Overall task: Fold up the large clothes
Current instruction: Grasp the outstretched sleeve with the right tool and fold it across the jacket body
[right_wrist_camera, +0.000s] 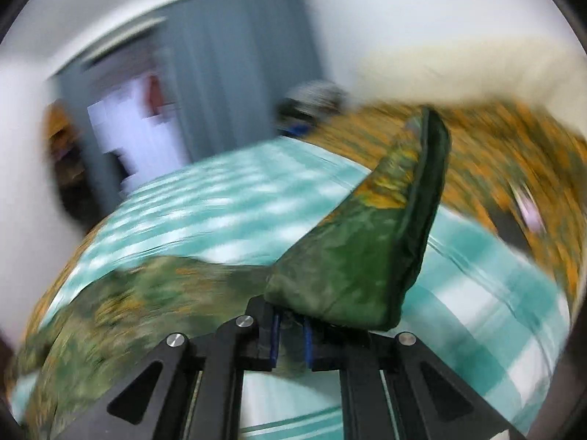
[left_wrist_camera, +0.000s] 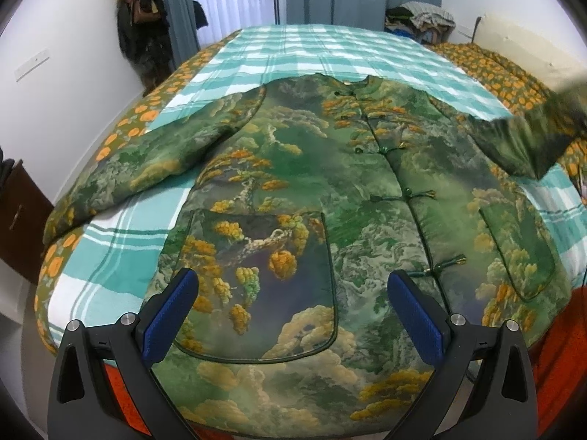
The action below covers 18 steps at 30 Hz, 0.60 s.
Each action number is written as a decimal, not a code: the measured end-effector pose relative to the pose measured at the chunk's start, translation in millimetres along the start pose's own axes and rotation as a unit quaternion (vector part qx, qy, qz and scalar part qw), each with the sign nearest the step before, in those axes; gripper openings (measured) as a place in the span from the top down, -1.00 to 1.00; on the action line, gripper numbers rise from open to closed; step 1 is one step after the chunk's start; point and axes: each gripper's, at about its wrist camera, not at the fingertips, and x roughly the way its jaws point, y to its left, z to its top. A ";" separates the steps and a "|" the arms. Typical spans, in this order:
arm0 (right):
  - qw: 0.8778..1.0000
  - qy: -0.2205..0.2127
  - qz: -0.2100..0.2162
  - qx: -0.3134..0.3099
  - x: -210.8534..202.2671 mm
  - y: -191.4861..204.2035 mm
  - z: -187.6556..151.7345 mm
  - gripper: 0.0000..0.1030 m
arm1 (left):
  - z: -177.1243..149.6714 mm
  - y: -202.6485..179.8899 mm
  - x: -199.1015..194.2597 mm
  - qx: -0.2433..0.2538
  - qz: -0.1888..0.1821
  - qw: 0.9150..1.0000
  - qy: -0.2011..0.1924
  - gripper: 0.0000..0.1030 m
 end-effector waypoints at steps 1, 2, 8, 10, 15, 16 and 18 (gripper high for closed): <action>1.000 -0.002 0.016 -0.023 -3.8 19.4 0.6 0.82 | 0.0 0.5 -1.1 -0.001 0.000 1.000 -0.001 -0.99; 0.998 -0.002 0.035 -0.051 -6.7 43.8 -0.3 0.82 | 0.3 1.4 -1.8 -0.003 -0.001 1.000 -0.002 -0.99; 0.982 0.033 0.102 -0.157 -2.7 146.7 -50.8 0.83 | 3.3 14.9 -5.7 -0.031 -0.024 0.999 -0.004 -0.99; 0.976 0.061 0.117 -0.176 7.3 168.5 -79.9 0.82 | 4.6 19.8 -5.2 -0.043 -0.043 0.998 -0.001 -0.99; 0.950 0.174 0.164 -0.203 24.7 195.1 -145.2 -0.03 | 11.6 17.8 6.8 -0.055 -0.105 0.993 0.022 -0.99; 0.947 0.185 0.168 -0.203 20.3 196.7 -151.4 -0.09 | 14.3 15.0 9.7 -0.056 -0.123 0.990 0.027 -0.99; 0.943 0.190 0.176 -0.207 9.9 193.2 -156.2 -0.10 | 21.6 8.5 15.3 -0.062 -0.167 0.983 0.035 -0.99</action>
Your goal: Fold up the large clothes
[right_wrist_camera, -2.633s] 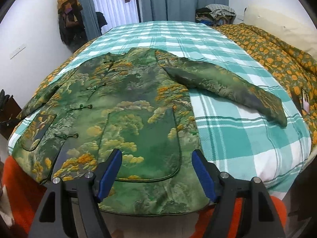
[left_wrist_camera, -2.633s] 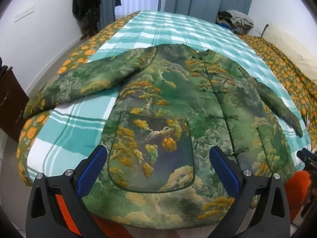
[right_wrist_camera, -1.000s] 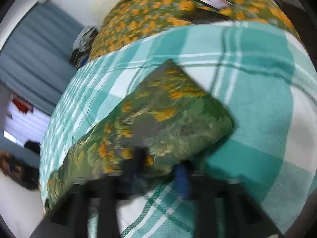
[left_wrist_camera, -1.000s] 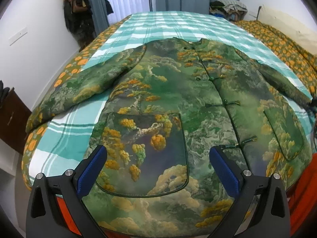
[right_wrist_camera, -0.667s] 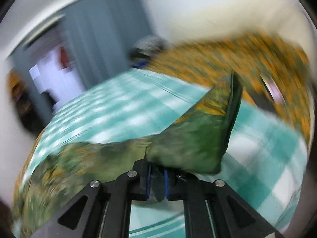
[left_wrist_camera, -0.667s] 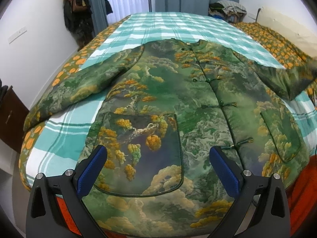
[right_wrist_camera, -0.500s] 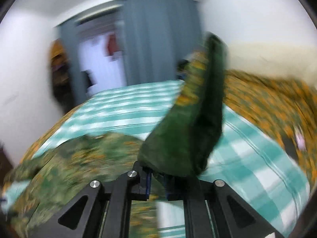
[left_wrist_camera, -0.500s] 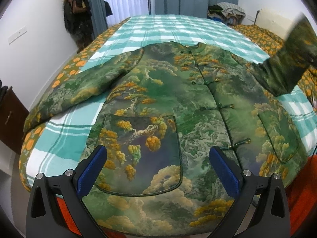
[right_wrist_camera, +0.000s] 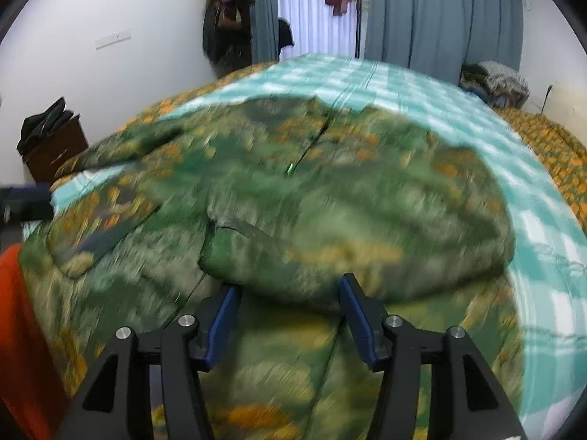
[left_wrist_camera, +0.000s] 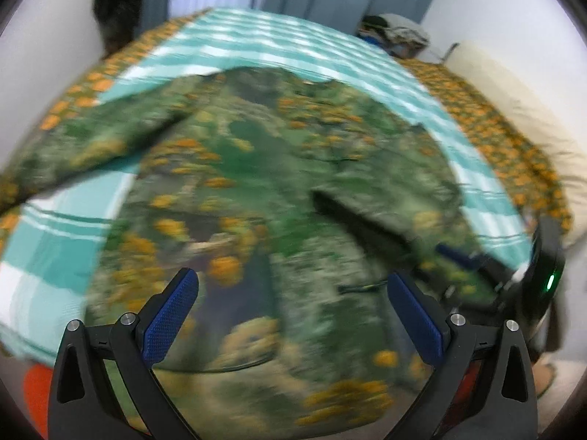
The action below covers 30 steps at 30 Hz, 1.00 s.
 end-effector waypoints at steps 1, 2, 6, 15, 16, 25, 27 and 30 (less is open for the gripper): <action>1.000 -0.001 0.006 -0.002 -5.5 1.8 -1.2 -0.11 | 3.7 -2.9 4.7 -0.003 -0.023 1.000 0.008 -0.99; 1.000 -0.004 0.009 -0.001 -13.4 1.7 -4.9 -0.14 | 9.3 -7.9 13.3 -0.007 -0.050 0.999 0.021 -0.99; 1.000 -0.021 0.005 0.021 -44.2 -6.1 -15.6 -0.22 | 27.2 -31.0 54.0 -0.003 -0.098 0.993 0.065 -0.98; 0.997 -0.039 -0.004 0.064 -68.4 -14.1 -38.5 -0.22 | 46.9 -69.9 141.4 0.019 -0.022 0.992 0.122 0.74; 0.997 -0.043 -0.006 0.064 -70.1 -16.1 -38.4 -0.22 | 49.1 -68.7 138.9 0.011 -0.024 0.992 0.124 0.78; 0.988 -0.049 -0.021 0.144 -63.9 -89.3 -21.0 -0.22 | 145.8 -50.3 86.5 0.064 0.011 0.998 0.019 0.87; 0.985 -0.049 -0.024 0.161 -56.2 -112.2 -4.8 -0.22 | 167.0 -40.4 92.5 0.062 0.018 0.998 0.003 0.87; 0.983 -0.054 -0.040 0.172 -38.6 -145.0 26.5 -0.11 | 181.6 -27.7 118.4 0.064 0.034 0.997 -0.002 0.87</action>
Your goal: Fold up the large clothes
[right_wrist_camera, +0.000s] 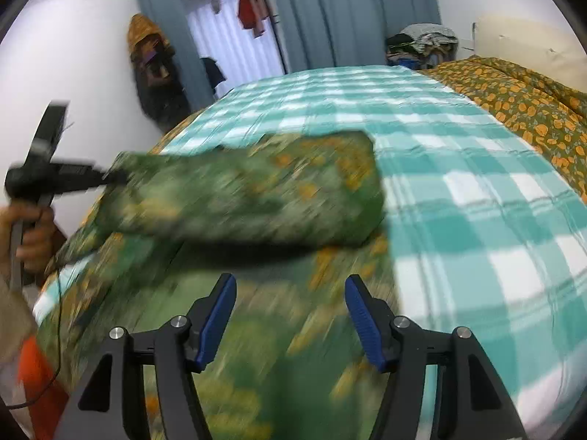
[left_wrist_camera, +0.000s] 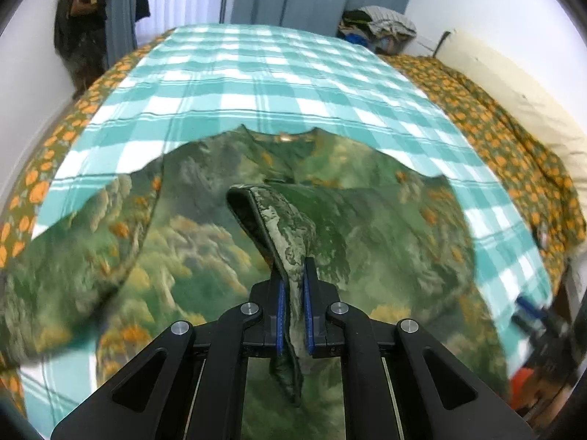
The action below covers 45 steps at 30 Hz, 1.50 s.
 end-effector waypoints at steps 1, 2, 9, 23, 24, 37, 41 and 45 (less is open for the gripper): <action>1.000 0.005 -0.008 0.001 12.5 -5.1 13.3 -0.05 | -1.1 3.8 11.8 -0.002 0.004 1.000 0.005 0.87; 1.000 0.008 -0.011 0.007 23.7 -9.8 25.0 0.06 | -6.1 7.3 18.8 -0.005 0.008 1.000 0.012 0.87; 0.999 0.045 -0.008 -0.005 109.4 -17.4 74.5 0.11 | -27.8 28.4 64.6 -0.026 0.035 0.999 0.029 0.84; 0.978 0.199 0.017 -0.060 191.0 -20.0 58.5 0.11 | -58.0 34.0 93.4 -0.010 0.029 0.999 0.009 0.74; 0.976 0.207 0.015 -0.067 192.5 -18.2 65.2 0.11 | -57.8 35.0 93.4 -0.011 0.027 1.000 0.009 0.74; 0.985 0.162 -0.041 0.048 265.7 -42.8 114.0 0.13 | -64.5 42.3 94.4 -0.024 0.012 1.000 0.001 0.74; 0.988 0.137 -0.047 0.052 259.1 -39.9 104.3 0.13 | -66.8 45.4 95.1 -0.030 0.005 1.000 -0.002 0.74; 0.988 0.147 -0.034 0.042 236.8 -37.1 94.4 0.13 | -66.8 46.5 94.9 -0.032 0.003 0.999 -0.003 0.74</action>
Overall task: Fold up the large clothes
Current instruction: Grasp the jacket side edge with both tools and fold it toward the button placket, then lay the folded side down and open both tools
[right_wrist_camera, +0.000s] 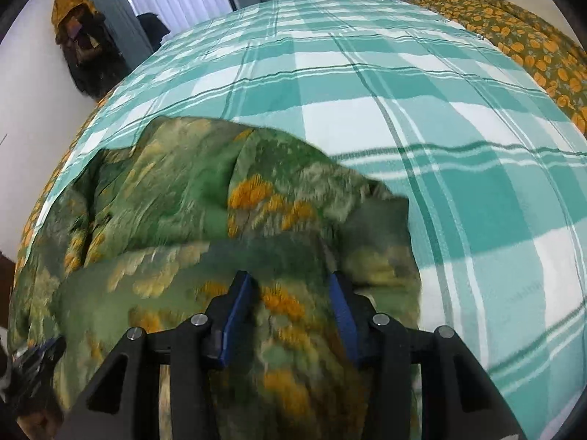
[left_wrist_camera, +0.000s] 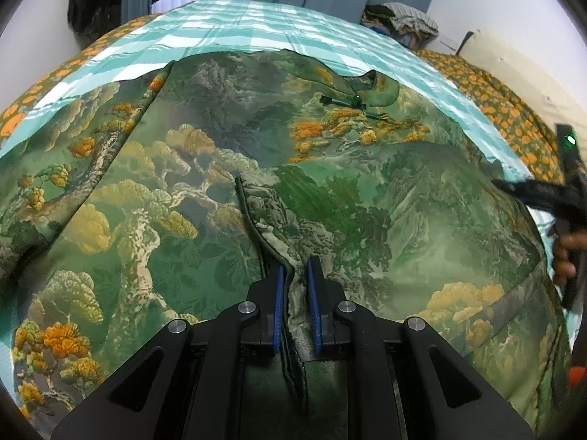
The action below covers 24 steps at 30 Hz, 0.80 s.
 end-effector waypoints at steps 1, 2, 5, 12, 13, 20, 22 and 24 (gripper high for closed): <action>1.000 -0.002 0.002 -0.006 -6.2 0.6 -5.8 0.12 | 0.0 -0.5 0.0 0.000 0.001 1.000 0.000 0.74; 1.000 -0.005 0.004 -0.016 -14.9 1.7 -16.1 0.12 | 0.1 -1.2 0.1 0.001 0.002 1.000 0.000 0.74; 0.999 -0.011 0.005 -0.040 -36.0 3.8 -41.5 0.11 | 0.9 -3.4 0.8 0.005 0.007 1.000 0.002 0.74; 0.994 -0.042 -0.038 -0.090 -94.8 22.3 -115.1 0.11 | 5.4 -14.5 -8.7 0.026 0.028 0.999 0.009 0.61; 0.995 -0.051 -0.034 -0.082 -107.3 24.1 -126.2 0.11 | 4.7 -15.3 -12.7 0.028 0.032 0.999 0.009 0.51; 0.990 -0.123 -0.048 -0.051 -177.0 39.6 -210.0 -0.31 | -21.1 0.1 -84.0 0.015 0.042 0.999 -0.006 -0.72; 0.988 -0.130 -0.058 -0.055 -186.4 43.2 -227.9 -0.31 | -28.8 8.7 -106.1 0.016 0.045 0.999 -0.011 -0.72; 0.986 -0.133 -0.061 -0.075 -192.8 50.2 -242.3 -0.31 | -36.9 21.7 -133.5 0.017 0.055 0.998 -0.019 -0.76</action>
